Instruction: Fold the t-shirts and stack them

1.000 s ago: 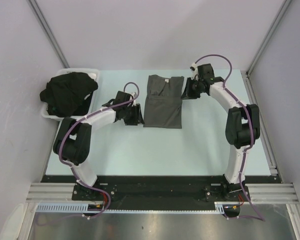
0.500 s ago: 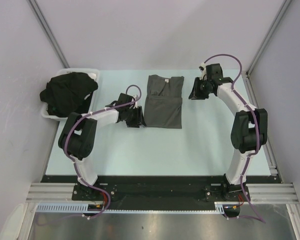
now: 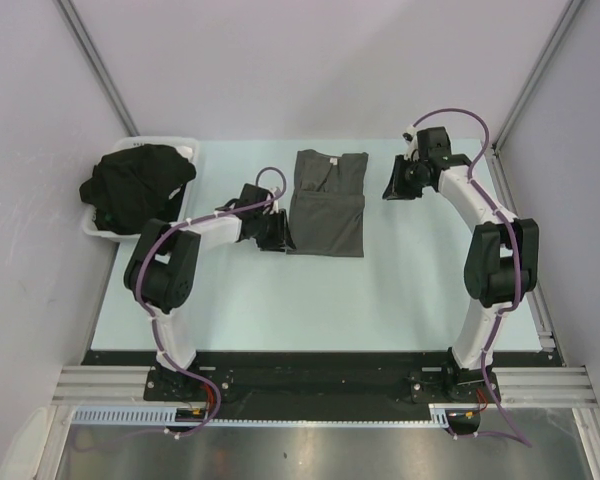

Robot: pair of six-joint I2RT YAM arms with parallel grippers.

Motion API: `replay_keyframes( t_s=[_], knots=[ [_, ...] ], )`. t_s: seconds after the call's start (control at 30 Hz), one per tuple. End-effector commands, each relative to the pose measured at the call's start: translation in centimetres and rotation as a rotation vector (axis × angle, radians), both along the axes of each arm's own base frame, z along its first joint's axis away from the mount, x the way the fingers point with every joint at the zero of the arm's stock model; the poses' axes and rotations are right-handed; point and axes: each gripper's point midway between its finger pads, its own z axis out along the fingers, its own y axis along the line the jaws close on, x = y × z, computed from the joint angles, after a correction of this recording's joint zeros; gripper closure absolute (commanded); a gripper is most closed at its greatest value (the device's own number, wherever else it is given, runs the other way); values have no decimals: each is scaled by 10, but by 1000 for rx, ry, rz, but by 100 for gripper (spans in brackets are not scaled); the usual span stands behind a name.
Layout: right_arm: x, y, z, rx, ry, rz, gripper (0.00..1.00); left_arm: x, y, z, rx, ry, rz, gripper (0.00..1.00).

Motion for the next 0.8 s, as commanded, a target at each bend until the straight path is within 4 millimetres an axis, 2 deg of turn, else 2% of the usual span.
replay_keyframes(
  t_s=[0.0,0.53,0.63,0.77],
  knots=[
    [-4,-8,24,-2,-54,3,80,2,-8,-3,-6,4,-10,58],
    [-1,-12,19,29,-41,-6,81,-13,-17,-14,14,46,-35,66],
    [-2,-12,18,38,-34,-10,81,-14,-17,-15,20,52,-35,75],
    [-10,-10,16,49,-18,-8,82,-12,-16,-16,36,56,-44,94]
  ],
)
